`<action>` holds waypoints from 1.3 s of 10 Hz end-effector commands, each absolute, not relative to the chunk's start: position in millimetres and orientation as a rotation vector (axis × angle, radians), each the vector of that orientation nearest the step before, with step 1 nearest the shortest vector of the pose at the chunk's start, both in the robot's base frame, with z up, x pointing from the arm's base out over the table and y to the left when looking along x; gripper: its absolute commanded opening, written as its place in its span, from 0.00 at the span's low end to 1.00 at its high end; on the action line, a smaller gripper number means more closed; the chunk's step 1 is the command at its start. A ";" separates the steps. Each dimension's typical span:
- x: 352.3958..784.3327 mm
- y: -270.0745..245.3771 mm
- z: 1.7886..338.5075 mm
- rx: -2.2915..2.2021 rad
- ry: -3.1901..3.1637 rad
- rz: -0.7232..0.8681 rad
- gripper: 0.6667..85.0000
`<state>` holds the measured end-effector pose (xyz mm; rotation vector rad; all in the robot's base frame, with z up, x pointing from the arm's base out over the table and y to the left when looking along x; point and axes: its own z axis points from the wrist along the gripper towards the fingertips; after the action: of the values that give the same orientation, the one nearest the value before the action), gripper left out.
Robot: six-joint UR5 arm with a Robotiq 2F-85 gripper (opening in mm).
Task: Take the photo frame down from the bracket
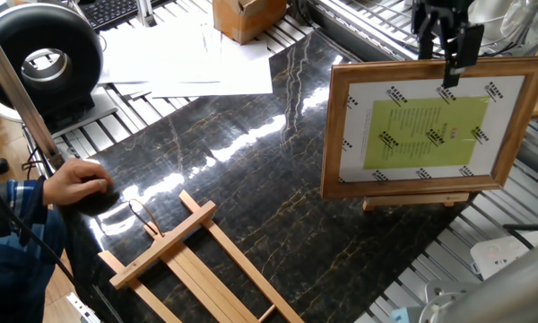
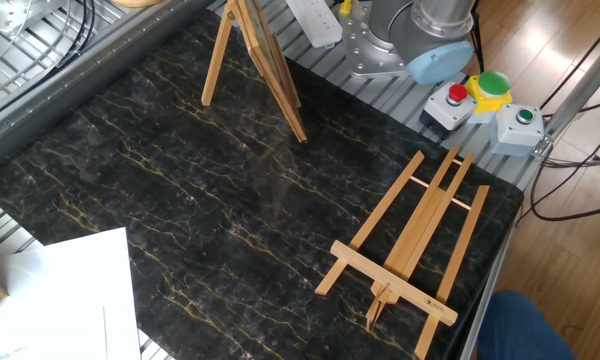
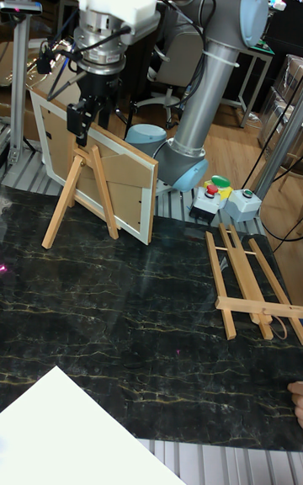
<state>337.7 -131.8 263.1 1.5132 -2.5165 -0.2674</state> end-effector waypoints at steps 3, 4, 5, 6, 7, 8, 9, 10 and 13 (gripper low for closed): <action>331.9 -127.7 255.5 1.478 -2.581 -0.292 0.66; 331.1 -128.7 255.5 1.470 -2.586 -0.290 0.62; 330.8 -129.7 255.5 1.463 -2.593 -0.287 0.58; 331.1 -130.8 255.1 1.454 -2.601 -0.282 0.54; 331.5 -131.6 255.1 1.449 -2.607 -0.279 0.50; 331.3 -133.0 255.4 1.448 -2.606 -0.275 0.48; 332.0 -133.8 255.1 1.445 -2.610 -0.269 0.46; 332.3 -133.0 255.1 1.430 -2.620 -0.270 0.43; 336.3 -129.3 254.8 1.346 -2.680 -0.273 0.00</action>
<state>331.5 -133.5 254.2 1.3928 -2.6314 -0.2665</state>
